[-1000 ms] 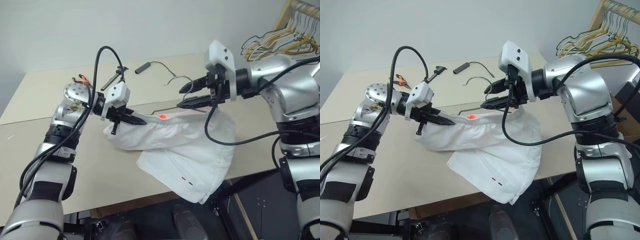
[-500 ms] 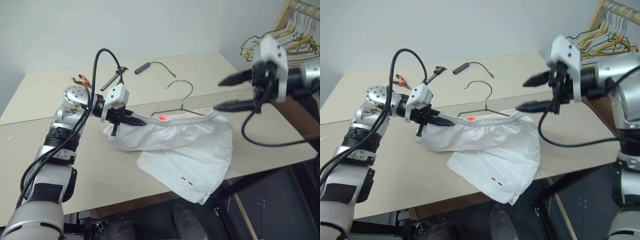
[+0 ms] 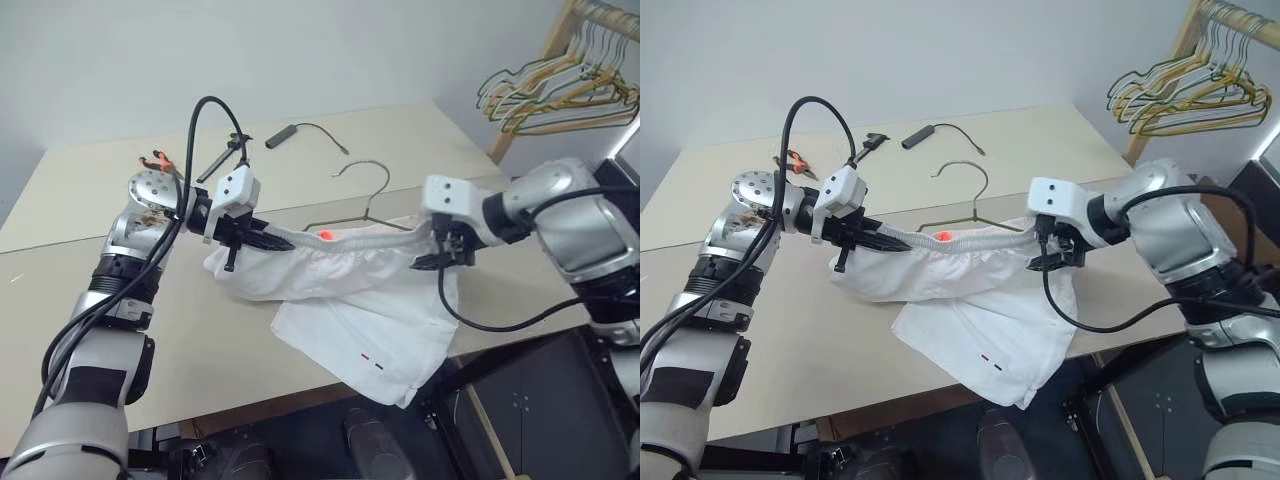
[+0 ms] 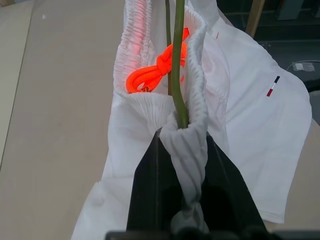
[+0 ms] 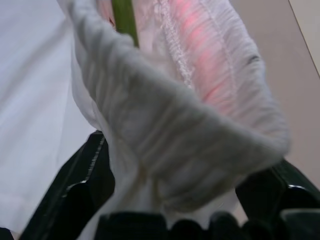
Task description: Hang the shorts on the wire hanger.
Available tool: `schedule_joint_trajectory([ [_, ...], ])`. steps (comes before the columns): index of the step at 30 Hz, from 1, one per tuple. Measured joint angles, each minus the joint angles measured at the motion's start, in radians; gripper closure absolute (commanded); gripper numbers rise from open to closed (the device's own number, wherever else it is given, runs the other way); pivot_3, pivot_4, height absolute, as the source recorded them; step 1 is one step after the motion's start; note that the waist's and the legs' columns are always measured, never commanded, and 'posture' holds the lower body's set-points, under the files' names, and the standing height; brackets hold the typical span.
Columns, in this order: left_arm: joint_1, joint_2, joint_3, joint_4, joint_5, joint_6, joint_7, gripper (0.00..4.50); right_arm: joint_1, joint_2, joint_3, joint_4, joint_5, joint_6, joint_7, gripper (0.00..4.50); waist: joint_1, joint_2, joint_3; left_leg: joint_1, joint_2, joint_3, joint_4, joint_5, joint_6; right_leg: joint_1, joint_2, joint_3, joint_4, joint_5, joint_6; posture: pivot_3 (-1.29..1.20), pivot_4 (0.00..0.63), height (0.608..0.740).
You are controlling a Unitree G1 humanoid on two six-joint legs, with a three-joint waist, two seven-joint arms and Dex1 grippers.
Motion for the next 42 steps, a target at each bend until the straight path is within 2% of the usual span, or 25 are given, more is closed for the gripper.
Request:
schedule_joint_trajectory([
  [6, 0.004, 0.005, 0.009, -0.019, 0.0, 0.009, 0.0, 4.46, 0.001, 0.002, -0.006, -0.001, 0.005, 0.0, 0.029, 4.07, 0.008, 0.0, 0.0, 0.0, 0.0, 0.0, 0.0, 0.0, 0.0, 0.0, 0.0, 0.0, 0.0, 0.0, 0.0, -0.15, 0.07, 0.74],
  [8, 0.004, 0.006, 0.014, -0.019, 0.0, 0.009, 0.001, 4.46, 0.003, 0.0, -0.008, -0.012, 0.012, 0.001, 0.042, 4.47, 0.009, 0.0, 0.0, 0.0, 0.0, 0.0, 0.0, 0.0, 0.0, 0.0, 0.0, 0.0, 0.0, 0.0, 0.0, -0.16, 0.067, 0.74],
  [12, 0.004, 0.009, 0.02, -0.019, 0.001, 0.0, 0.001, 4.46, 0.023, -0.007, -0.028, -0.04, 0.035, 0.021, 0.059, 4.47, 0.009, 0.0, 0.0, 0.0, 0.0, 0.0, 0.0, 0.0, 0.0, 0.0, 0.0, 0.0, 0.0, 0.0, 0.0, -0.17, 0.067, 0.74],
  [18, -0.018, -0.011, 0.031, 0.023, 0.001, -0.022, -0.006, 2.59, 0.067, -0.022, -0.103, -0.087, 0.107, 0.075, 0.064, 4.5, 0.008, 0.0, 0.0, 0.0, 0.0, 0.0, 0.0, 0.0, 0.0, 0.0, 0.0, 0.0, 0.0, 0.0, 0.0, -0.19, 0.067, 0.74],
  [26, -0.136, -0.046, 0.097, 0.139, -0.009, -0.038, 0.029, 0.19, 0.217, -0.069, -0.24, -0.213, 0.229, 0.212, 0.017, 4.5, 0.005, 0.0, 0.0, 0.0, 0.0, 0.0, 0.0, 0.0, 0.0, 0.0, 0.0, 0.0, -0.001, -0.002, 0.004, -0.21, 0.072, 0.74],
  [27, -0.143, -0.058, 0.105, 0.15, -0.011, -0.04, 0.036, 0.02, 0.244, -0.071, -0.262, -0.237, 0.242, 0.236, 0.0, 4.5, 0.006, 0.0, 0.0, 0.0, 0.0, 0.0, 0.0, 0.0, 0.0, 0.001, 0.0, 0.0, 0.0, -0.002, 0.004, -0.21, 0.073, 0.74],
  [31, -0.192, -0.075, 0.16, 0.215, -0.014, -0.069, 0.103, 0.02, 0.36, -0.072, -0.334, -0.319, 0.308, 0.332, -0.074, 4.5, 0.005, 0.0, 0.0, 0.0, 0.0, 0.0, 0.0, 0.0, 0.0, 0.0, 0.0, 0.0, -0.001, -0.005, 0.008, -0.23, 0.082, 0.74],
  [36, -0.246, -0.11, 0.277, 0.215, -0.076, -0.075, 0.228, 0.02, 0.502, -0.035, -0.49, -0.422, 0.383, 0.475, -0.223, 4.5, 0.007, -0.001, 0.0, -0.001, 0.0, 0.0, 0.0, 0.0, 0.0, 0.001, 0.0, 0.0, -0.001, -0.004, 0.008, -0.25, 0.086, 0.74],
  [39, -0.238, -0.134, 0.328, 0.124, -0.145, 0.029, 0.286, 0.02, 0.561, 0.02, -0.575, -0.484, 0.407, 0.56, -0.332, 4.5, 0.006, -0.001, 0.0, -0.001, 0.0, 0.0, 0.0, 0.0, 0.0, 0.001, 0.0, 0.0, -0.001, -0.005, 0.009, -0.25, 0.085, 0.74],
  [42, -0.17, -0.16, 0.35, -0.076, -0.223, 0.176, 0.361, 0.02, 0.613, 0.118, -0.69, -0.548, 0.415, 0.669, -0.469, 4.5, 0.006, 0.0, 0.0, 0.0, 0.0, 0.0, 0.0, 0.0, 0.0, 0.002, 0.0, 0.001, -0.001, -0.005, 0.009, -0.27, 0.086, 0.74],
])
